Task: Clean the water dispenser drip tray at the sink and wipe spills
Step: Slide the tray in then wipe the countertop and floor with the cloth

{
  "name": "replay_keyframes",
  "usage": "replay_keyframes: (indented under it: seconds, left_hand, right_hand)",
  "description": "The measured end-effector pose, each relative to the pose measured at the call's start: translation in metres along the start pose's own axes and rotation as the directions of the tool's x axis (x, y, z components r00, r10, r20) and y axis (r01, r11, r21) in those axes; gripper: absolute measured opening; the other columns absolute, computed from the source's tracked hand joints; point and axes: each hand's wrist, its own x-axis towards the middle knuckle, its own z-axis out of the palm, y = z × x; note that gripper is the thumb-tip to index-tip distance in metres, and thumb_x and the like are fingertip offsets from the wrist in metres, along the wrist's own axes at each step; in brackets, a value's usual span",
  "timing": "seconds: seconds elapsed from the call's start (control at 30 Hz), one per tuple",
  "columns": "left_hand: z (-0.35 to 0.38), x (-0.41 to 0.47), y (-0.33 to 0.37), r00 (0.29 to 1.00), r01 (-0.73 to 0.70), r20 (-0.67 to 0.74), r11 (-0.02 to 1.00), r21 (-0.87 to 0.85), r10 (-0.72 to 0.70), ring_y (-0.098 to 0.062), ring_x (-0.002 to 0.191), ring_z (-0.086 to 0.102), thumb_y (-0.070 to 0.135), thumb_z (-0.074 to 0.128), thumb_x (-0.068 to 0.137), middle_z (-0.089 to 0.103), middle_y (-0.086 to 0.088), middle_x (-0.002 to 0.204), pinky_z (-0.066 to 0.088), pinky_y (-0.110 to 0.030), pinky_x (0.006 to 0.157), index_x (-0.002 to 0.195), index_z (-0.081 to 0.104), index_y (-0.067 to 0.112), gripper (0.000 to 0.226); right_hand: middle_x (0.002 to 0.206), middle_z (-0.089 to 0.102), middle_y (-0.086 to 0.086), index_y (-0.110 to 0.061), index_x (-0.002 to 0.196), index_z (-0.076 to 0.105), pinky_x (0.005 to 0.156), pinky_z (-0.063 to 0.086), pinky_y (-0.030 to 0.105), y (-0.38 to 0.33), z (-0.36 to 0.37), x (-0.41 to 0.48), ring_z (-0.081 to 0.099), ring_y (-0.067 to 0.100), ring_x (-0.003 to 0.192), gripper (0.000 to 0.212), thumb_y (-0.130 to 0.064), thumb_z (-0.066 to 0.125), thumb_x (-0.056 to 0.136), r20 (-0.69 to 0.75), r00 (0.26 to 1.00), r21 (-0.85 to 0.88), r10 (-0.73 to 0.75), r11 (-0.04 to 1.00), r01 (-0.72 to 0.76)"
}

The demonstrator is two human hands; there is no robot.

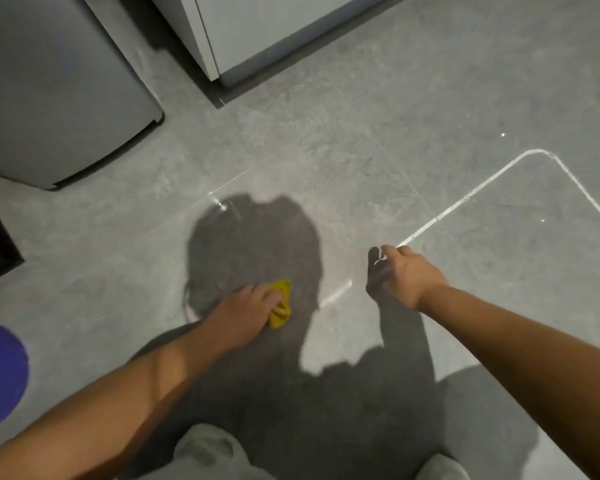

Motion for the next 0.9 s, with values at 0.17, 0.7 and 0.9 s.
replay_keyframes:
  seconds: [0.17, 0.7, 0.9]
  left_hand:
    - [-0.084, -0.067, -0.008, 0.817, 0.551, 0.327, 0.81, -0.199, -0.475, -0.036, 0.111, 0.068, 0.023, 0.058, 0.094, 0.073, -0.012, 0.118, 0.049, -0.035, 0.085, 0.109, 0.063, 0.016, 0.017]
    - [-0.579, -0.281, 0.235, 0.672, 0.705, 0.352, 0.417, -0.573, -0.652, 0.002, 0.049, 0.065, 0.048, 0.059, 0.079, 0.07, 0.026, 0.064, 0.045, -0.022, 0.047, 0.084, 0.066, 0.027, 0.022]
    - [-0.666, -0.267, 0.302, 0.737, 0.588, 0.248, 0.416, -0.694, -0.628, -0.008, 0.047, 0.067, 0.039, 0.065, 0.082, 0.073, 0.006, 0.063, 0.049, -0.023, 0.04, 0.087, 0.066, 0.028, 0.012]
  right_hand:
    - [0.132, 0.066, 0.017, -0.013, 0.143, 0.054, 0.098, 0.05, 0.035, -0.023, -0.009, -0.105, 0.063, 0.036, 0.122, 0.049, -0.023, 0.061, 0.095, 0.172, 0.984, 0.146, 0.045, 0.987, -0.071]
    - [0.072, 0.069, 0.012, -0.007, 0.095, 0.067, 0.062, 0.049, 0.03, -0.099, -0.353, -0.545, 0.059, 0.025, 0.065, 0.015, 0.002, 0.055, 0.094, 0.139, 0.97, 0.872, 0.202, 0.439, -0.216]
    - [0.08, 0.073, 0.019, -0.004, 0.098, 0.073, 0.069, 0.054, 0.042, -0.062, -0.442, -0.592, 0.065, 0.028, 0.072, 0.01, -0.006, 0.065, 0.091, 0.037, 0.973, 0.948, 0.228, 0.299, -0.106]
